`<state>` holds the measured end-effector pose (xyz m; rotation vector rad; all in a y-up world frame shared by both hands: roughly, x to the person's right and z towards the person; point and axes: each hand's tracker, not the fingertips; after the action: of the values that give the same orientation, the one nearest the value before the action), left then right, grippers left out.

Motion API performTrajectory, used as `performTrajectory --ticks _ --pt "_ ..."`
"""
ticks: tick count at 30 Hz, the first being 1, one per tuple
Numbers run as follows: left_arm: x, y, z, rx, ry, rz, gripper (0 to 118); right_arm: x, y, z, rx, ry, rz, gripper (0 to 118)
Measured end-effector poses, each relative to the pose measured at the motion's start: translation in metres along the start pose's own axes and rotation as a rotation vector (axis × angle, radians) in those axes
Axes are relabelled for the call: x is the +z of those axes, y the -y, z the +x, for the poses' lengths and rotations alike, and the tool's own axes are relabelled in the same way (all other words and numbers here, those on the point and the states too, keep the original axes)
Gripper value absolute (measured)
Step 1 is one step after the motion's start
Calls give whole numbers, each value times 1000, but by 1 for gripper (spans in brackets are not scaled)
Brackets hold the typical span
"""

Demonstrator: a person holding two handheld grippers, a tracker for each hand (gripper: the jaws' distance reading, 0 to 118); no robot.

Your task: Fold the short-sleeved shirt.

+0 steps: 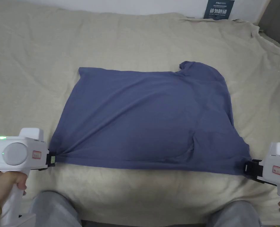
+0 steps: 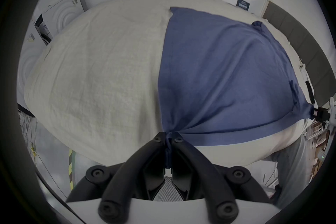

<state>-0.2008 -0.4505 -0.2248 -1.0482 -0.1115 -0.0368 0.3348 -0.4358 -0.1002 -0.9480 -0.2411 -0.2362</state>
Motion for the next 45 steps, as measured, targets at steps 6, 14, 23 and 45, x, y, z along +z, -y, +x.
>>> performTrajectory --ticks 6,14,23,45 --pt "37 -27 -15 86 53 131 1 20 -29 7 14 -34 21 4" --pt "35 -88 4 102 8 227 1 17 -101 -8 34 -8 115 4" --pt "-18 -160 20 96 -42 219 1 -49 -188 -28 35 64 88 4" --pt "-148 -229 39 34 -199 124 98 -184 -244 -39 -8 168 -23 48"
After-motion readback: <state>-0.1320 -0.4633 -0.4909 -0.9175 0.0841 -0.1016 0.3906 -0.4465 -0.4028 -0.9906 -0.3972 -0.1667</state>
